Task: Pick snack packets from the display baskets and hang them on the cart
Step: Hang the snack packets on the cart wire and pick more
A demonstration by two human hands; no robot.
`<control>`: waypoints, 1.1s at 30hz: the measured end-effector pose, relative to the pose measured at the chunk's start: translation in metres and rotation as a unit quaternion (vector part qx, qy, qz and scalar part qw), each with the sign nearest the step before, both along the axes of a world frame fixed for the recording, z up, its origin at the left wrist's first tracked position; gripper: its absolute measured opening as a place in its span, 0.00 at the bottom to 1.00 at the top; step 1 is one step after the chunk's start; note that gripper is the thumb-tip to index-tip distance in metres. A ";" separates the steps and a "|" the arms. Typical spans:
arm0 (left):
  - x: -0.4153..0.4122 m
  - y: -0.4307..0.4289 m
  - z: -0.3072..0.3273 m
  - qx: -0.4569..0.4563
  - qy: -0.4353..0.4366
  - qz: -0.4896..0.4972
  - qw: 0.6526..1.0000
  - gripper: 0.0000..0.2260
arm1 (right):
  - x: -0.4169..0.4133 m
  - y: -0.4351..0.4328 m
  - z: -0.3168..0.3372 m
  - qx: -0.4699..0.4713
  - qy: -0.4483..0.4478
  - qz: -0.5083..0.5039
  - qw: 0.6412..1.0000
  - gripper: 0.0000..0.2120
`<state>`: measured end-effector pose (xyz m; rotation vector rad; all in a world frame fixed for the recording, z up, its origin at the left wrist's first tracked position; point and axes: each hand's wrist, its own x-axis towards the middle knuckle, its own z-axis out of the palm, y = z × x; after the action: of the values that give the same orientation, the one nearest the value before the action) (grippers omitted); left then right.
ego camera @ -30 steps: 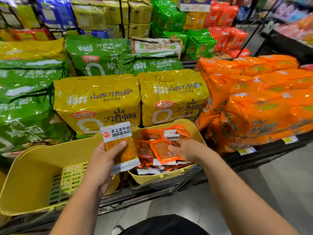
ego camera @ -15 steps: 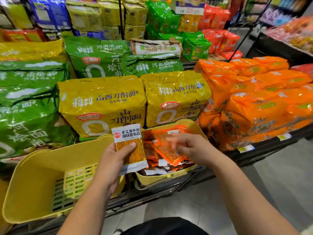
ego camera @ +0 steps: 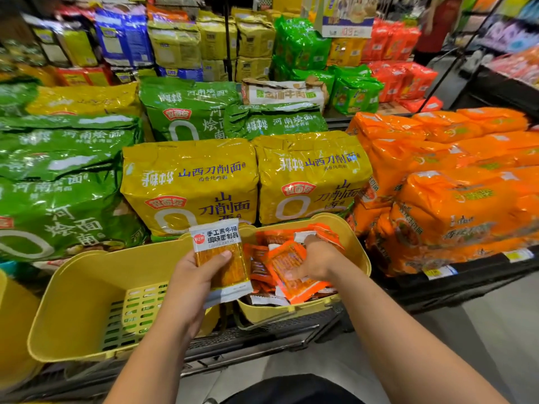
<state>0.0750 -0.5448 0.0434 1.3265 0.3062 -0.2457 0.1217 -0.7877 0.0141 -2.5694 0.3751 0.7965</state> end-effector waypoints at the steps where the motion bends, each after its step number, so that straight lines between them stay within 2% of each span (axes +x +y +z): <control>1: -0.001 0.001 0.000 0.001 -0.002 0.006 1.000 0.11 | 0.000 -0.005 0.001 -0.012 -0.016 0.006 1.000 0.54; 7: -0.006 0.003 -0.003 0.002 -0.005 0.049 0.999 0.12 | 0.000 -0.031 0.007 0.023 -0.088 0.004 0.996 0.45; 10: -0.011 0.000 -0.004 0.008 0.002 0.049 0.999 0.11 | -0.002 -0.039 0.022 0.048 -0.143 0.038 0.988 0.30; 13: -0.012 -0.003 -0.002 0.020 0.002 0.053 0.998 0.10 | 0.000 -0.030 0.033 0.140 -0.193 0.033 0.971 0.20; 16: -0.010 -0.008 0.000 0.028 0.003 0.053 0.998 0.10 | 0.010 -0.012 0.013 0.144 -0.204 0.050 0.967 0.22; 18: -0.009 -0.013 0.003 0.030 0.001 0.048 0.998 0.10 | 0.016 -0.008 -0.005 0.140 -0.206 0.020 0.968 0.19; 21: -0.008 -0.014 0.007 0.039 0.001 0.043 0.998 0.10 | 0.025 -0.012 -0.020 0.222 -0.182 -0.064 0.956 0.12; 25: -0.007 -0.015 0.004 0.036 0.006 0.049 0.998 0.11 | 0.028 -0.012 -0.027 0.290 -0.171 -0.102 0.936 0.13; 30: -0.013 -0.021 0.004 0.044 0.009 0.049 0.998 0.09 | 0.016 -0.018 -0.020 0.302 -0.251 -0.099 0.914 0.13; 33: -0.017 -0.020 0.003 0.048 0.013 0.072 0.996 0.08 | -0.003 -0.025 0.003 0.358 -0.292 -0.090 0.882 0.16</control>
<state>0.0577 -0.5643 0.0467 1.3898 0.4378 -0.1289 0.1189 -0.8128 0.0170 -1.8954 0.0883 0.0276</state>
